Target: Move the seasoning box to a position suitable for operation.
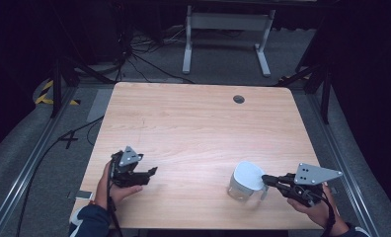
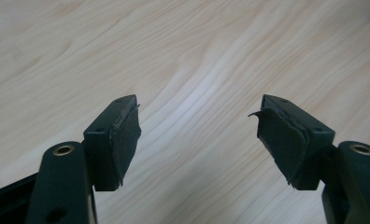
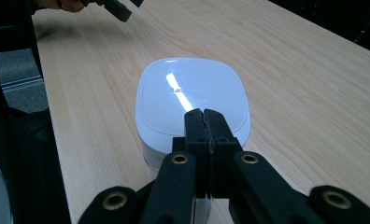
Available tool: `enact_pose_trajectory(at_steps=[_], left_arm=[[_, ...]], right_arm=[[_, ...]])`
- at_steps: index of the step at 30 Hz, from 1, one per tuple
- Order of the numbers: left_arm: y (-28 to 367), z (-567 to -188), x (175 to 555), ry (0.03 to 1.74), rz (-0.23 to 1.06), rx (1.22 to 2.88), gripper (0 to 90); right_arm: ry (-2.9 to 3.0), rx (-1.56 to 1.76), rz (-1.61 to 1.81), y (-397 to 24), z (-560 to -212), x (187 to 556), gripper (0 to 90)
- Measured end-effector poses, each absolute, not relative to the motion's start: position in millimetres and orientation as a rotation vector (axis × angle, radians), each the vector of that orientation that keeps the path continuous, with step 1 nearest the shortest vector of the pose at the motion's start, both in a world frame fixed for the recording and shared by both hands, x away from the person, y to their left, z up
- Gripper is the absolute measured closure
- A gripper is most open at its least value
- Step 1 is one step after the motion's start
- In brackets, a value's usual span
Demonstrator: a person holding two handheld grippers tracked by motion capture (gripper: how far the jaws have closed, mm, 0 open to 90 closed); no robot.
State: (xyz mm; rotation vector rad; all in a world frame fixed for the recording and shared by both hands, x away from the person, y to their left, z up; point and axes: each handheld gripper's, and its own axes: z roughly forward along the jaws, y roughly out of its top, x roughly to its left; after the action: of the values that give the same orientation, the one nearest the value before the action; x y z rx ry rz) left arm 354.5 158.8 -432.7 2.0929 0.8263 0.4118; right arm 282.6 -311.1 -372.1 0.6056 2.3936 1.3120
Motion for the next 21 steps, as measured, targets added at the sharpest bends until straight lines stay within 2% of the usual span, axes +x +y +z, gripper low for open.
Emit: enact_pose_trajectory(at_steps=[5, 13, 18, 21], left_arm=[[104, -414, 358, 0.656, 0.396, 2.125, 31.6], [42, -398, 364, 0.508, 0.31, 2.102, 31.6], [11, -396, 363, 0.468, 0.29, 2.098, 31.1], [2, -393, 361, 0.441, 0.278, 2.082, 35.4]], right_arm=[[2.377, 0.584, 1.301, -310, -373, 281, 89.5], [2.366, 0.574, 1.303, -313, -375, 278, 89.5], [2.363, 0.588, 1.313, -316, -377, 278, 89.4], [2.36, 0.586, 1.311, -317, -377, 278, 89.4]])
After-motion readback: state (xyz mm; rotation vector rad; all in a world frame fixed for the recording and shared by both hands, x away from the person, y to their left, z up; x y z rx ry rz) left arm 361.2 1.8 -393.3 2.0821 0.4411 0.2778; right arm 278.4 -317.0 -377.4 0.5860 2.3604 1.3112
